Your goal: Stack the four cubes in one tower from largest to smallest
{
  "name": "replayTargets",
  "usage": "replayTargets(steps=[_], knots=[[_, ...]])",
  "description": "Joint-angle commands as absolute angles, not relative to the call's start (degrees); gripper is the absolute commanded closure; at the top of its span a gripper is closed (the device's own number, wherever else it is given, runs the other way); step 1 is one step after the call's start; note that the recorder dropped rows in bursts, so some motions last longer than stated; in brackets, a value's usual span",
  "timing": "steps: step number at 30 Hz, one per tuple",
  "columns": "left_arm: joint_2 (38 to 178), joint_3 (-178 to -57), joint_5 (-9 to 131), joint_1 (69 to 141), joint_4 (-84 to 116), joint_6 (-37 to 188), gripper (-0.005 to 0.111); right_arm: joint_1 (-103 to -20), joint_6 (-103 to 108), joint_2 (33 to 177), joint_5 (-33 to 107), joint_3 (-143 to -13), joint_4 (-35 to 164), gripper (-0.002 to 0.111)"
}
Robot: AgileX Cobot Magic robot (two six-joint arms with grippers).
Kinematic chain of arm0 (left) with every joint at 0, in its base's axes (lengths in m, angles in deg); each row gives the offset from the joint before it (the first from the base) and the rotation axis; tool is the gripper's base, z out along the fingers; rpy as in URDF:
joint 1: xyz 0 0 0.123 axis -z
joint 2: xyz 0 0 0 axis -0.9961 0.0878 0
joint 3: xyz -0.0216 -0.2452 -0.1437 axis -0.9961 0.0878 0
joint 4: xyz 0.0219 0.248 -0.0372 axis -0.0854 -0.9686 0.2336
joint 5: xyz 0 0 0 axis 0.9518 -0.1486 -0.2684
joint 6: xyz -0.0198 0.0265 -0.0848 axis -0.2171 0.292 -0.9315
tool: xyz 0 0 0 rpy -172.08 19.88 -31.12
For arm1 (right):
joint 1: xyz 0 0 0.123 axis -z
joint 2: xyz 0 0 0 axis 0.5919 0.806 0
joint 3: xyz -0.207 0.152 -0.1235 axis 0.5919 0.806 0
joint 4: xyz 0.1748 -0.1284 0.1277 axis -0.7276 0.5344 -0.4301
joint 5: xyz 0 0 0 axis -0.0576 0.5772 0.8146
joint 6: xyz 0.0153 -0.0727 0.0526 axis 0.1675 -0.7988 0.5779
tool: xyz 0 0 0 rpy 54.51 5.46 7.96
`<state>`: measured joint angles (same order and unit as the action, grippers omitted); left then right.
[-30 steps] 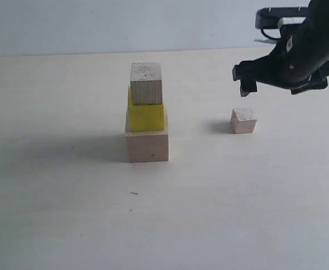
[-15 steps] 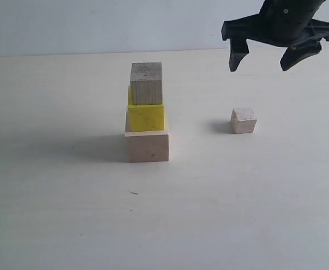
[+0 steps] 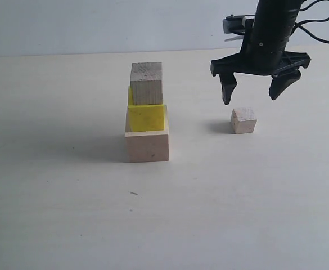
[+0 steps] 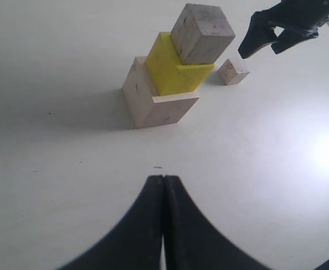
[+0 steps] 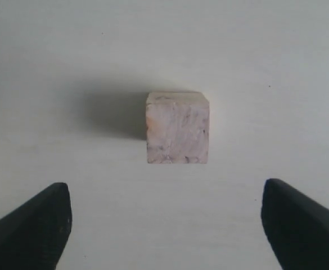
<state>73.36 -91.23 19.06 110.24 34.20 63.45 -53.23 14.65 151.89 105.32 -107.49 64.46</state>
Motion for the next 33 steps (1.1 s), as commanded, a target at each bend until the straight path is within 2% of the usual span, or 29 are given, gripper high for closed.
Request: replayTargets(steps=[1,33], knots=[[73.2,-91.2,18.5,110.0,35.3,63.6,0.107,-53.0,13.6,153.6,103.6,-108.0,64.9,0.023],[73.2,-91.2,18.5,110.0,36.1,63.6,0.107,-53.0,10.2,159.5,94.2,-108.0,67.0,0.023]])
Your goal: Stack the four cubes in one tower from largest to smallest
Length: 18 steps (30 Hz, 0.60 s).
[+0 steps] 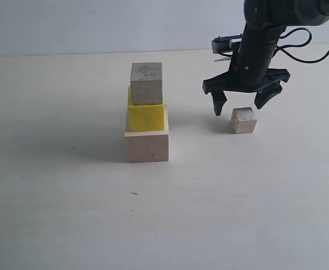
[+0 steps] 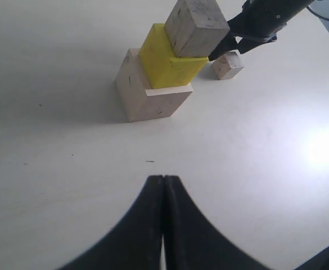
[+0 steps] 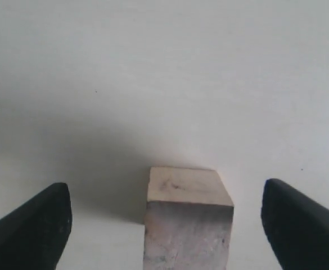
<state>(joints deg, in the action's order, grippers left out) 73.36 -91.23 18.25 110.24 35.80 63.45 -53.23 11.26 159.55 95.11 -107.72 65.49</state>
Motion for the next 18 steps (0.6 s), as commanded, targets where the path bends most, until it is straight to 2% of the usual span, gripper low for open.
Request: replayTargets(steps=[1,9,18], knots=[[73.2,-91.2,18.5,110.0,36.1,63.6,0.107,-53.0,10.2,159.5,94.2,-108.0,67.4,0.023],[73.2,-91.2,17.3,110.0,36.3,63.6,0.107,-51.8,10.2,159.5,93.0,-108.0,68.3,0.023],[73.2,-91.2,16.6,110.0,36.8,63.6,0.107,-50.3,7.1,159.5,93.4,-108.0,60.3,0.023]])
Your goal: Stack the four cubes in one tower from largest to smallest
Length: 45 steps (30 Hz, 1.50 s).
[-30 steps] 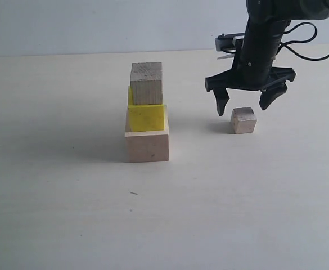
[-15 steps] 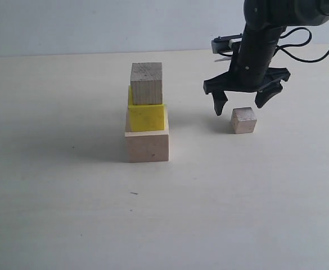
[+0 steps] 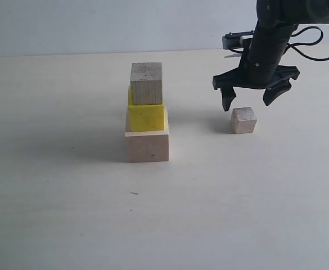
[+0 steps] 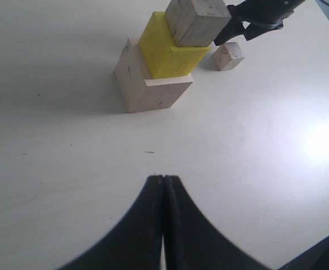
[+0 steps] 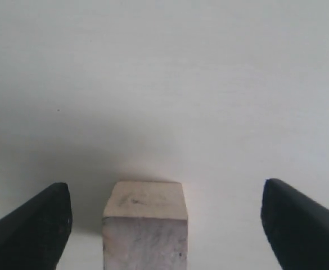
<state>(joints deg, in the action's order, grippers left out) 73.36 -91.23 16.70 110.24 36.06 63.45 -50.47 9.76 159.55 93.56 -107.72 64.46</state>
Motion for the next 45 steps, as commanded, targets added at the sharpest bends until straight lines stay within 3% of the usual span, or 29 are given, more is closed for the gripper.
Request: replayTargets(steps=[1,20,25,39,45], knots=[[73.2,-91.2,16.6,110.0,36.8,63.6,0.107,-50.3,7.1,159.5,93.5,-108.0,60.0,0.023],[73.2,-91.2,16.6,110.0,36.8,63.6,0.107,-50.3,7.2,162.4,94.6,-108.0,60.0,0.023],[73.2,-91.2,16.8,110.0,36.8,63.6,0.107,-50.3,7.3,162.4,94.6,-108.0,60.4,0.028],[73.2,-91.2,17.1,110.0,36.6,63.7,0.107,-50.3,7.3,162.4,95.9,-108.0,60.4,0.064],[73.2,-91.2,17.1,110.0,36.8,63.7,0.107,-50.3,7.2,162.4,96.1,-108.0,60.5,0.099]])
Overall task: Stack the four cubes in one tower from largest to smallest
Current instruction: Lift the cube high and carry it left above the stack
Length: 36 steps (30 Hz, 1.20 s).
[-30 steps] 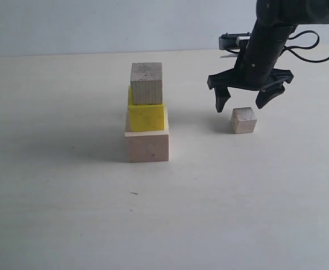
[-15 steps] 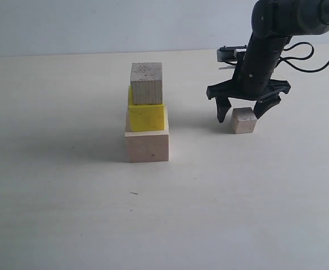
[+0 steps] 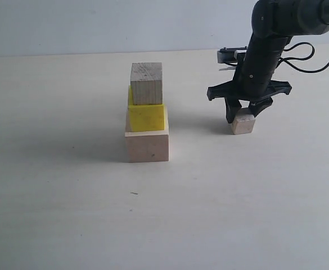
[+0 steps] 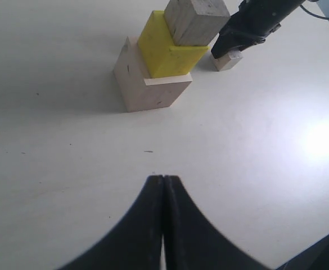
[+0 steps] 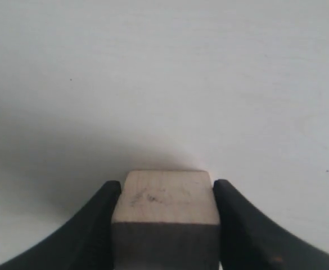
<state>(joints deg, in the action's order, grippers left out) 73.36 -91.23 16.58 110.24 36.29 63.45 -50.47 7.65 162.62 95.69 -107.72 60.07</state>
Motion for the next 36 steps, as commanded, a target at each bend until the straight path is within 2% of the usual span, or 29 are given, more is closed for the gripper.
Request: replayTargets(steps=[1,11,15,21,25,29,36], knots=[[73.2,-91.2,17.1,110.0,36.8,63.7,0.107,-50.3,6.7,162.3,96.6,-108.0,60.5,0.106],[73.2,-91.2,17.0,110.0,36.8,63.7,0.107,-47.4,-8.2,153.8,95.5,-108.0,59.1,0.108],[73.2,-91.2,17.0,110.0,36.4,63.7,0.107,-42.0,-20.3,148.7,91.0,-104.6,43.2,0.108],[73.2,-91.2,17.1,110.0,36.3,63.7,0.107,-34.9,-49.4,140.3,79.6,-88.9,18.7,0.108],[73.2,-91.2,18.8,110.0,35.9,63.7,0.107,-32.0,-81.6,136.4,85.8,-79.8,-5.8,0.108],[73.2,-91.2,21.4,110.0,35.5,65.1,0.107,-31.7,-104.8,135.5,89.8,-76.9,-7.5,0.108],[73.2,-91.2,21.8,110.0,34.7,66.9,0.107,-31.7,-105.8,135.6,92.4,-76.9,-23.7,0.108]])
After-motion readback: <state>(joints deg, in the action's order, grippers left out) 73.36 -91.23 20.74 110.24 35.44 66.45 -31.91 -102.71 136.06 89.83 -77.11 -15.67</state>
